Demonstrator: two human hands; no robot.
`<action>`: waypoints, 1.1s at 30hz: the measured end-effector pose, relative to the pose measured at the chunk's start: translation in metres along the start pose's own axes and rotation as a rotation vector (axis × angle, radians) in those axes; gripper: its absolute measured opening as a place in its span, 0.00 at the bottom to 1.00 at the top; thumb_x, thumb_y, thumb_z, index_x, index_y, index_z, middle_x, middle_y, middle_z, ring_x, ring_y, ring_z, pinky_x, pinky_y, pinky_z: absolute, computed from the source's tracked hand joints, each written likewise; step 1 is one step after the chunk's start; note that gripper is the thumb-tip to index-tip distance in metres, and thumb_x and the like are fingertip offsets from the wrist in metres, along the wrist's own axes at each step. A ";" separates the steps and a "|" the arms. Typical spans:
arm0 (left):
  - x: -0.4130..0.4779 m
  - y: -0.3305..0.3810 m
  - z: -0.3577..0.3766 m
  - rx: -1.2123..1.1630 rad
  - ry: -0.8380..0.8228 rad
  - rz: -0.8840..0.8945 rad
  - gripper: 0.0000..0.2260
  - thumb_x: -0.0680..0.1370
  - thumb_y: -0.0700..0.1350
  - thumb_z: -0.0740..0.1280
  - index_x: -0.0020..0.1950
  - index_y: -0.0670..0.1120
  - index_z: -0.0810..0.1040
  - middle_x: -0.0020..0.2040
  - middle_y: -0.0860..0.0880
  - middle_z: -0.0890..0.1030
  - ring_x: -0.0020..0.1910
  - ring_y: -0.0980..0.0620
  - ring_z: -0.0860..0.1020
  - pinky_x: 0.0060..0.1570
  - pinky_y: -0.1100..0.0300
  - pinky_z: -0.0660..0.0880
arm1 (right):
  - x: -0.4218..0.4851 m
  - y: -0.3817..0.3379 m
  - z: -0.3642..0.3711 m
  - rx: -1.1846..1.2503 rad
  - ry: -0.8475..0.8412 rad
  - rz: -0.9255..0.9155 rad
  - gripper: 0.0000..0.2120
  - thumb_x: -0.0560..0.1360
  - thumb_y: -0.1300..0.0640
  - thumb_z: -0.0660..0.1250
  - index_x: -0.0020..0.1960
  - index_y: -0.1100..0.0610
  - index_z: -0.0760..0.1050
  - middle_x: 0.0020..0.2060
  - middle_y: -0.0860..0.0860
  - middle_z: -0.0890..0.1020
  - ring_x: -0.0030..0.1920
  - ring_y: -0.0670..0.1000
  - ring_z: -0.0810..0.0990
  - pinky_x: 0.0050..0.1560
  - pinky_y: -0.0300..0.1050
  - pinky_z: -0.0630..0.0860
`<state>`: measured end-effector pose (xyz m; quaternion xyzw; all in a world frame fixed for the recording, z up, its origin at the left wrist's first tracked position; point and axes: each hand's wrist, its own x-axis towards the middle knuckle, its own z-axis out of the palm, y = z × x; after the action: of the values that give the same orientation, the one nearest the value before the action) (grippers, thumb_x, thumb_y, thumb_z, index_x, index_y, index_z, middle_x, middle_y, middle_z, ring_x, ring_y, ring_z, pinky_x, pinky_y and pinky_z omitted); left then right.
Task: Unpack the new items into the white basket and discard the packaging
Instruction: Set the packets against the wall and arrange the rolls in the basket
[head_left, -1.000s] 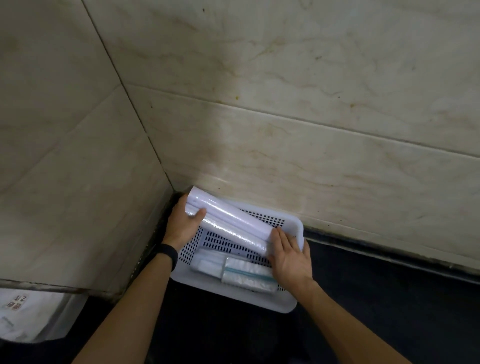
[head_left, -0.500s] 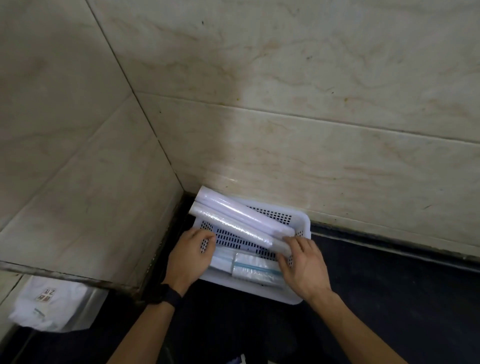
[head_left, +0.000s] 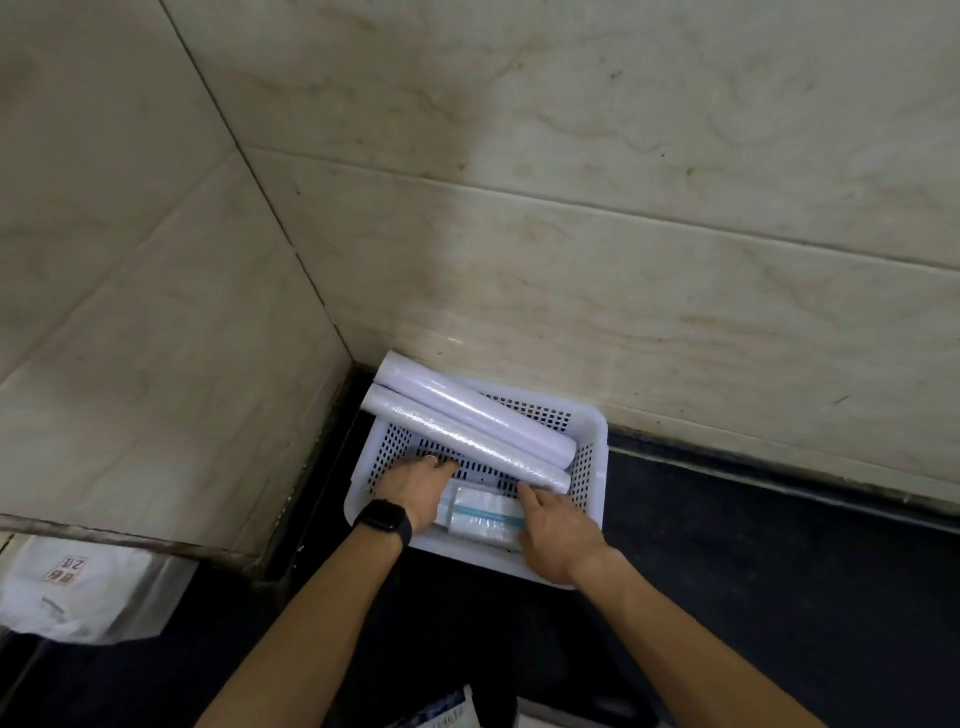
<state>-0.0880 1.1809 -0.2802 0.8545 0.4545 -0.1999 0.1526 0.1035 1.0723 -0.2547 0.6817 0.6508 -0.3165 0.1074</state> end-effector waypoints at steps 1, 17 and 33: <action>0.001 -0.001 0.001 0.022 0.005 0.011 0.26 0.73 0.33 0.65 0.68 0.51 0.70 0.61 0.46 0.76 0.53 0.44 0.79 0.48 0.51 0.78 | 0.003 -0.001 0.000 -0.030 -0.030 0.016 0.32 0.80 0.56 0.60 0.80 0.58 0.50 0.73 0.59 0.67 0.72 0.60 0.66 0.71 0.54 0.67; -0.028 -0.017 -0.038 0.062 0.077 0.051 0.07 0.79 0.42 0.63 0.57 0.46 0.72 0.52 0.45 0.77 0.48 0.45 0.77 0.40 0.55 0.68 | -0.006 0.009 -0.020 0.137 0.060 -0.067 0.16 0.79 0.60 0.60 0.66 0.57 0.68 0.57 0.58 0.81 0.55 0.60 0.81 0.54 0.51 0.77; -0.140 -0.102 -0.053 -0.442 0.349 -0.167 0.06 0.83 0.43 0.58 0.57 0.44 0.71 0.49 0.42 0.76 0.42 0.47 0.71 0.40 0.55 0.64 | 0.068 -0.077 -0.002 0.062 -0.095 -0.050 0.18 0.78 0.60 0.60 0.68 0.59 0.70 0.62 0.60 0.78 0.61 0.59 0.78 0.61 0.52 0.75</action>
<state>-0.2337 1.1592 -0.1744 0.7817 0.5751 0.0423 0.2376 0.0273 1.1389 -0.2718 0.6525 0.6516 -0.3712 0.1091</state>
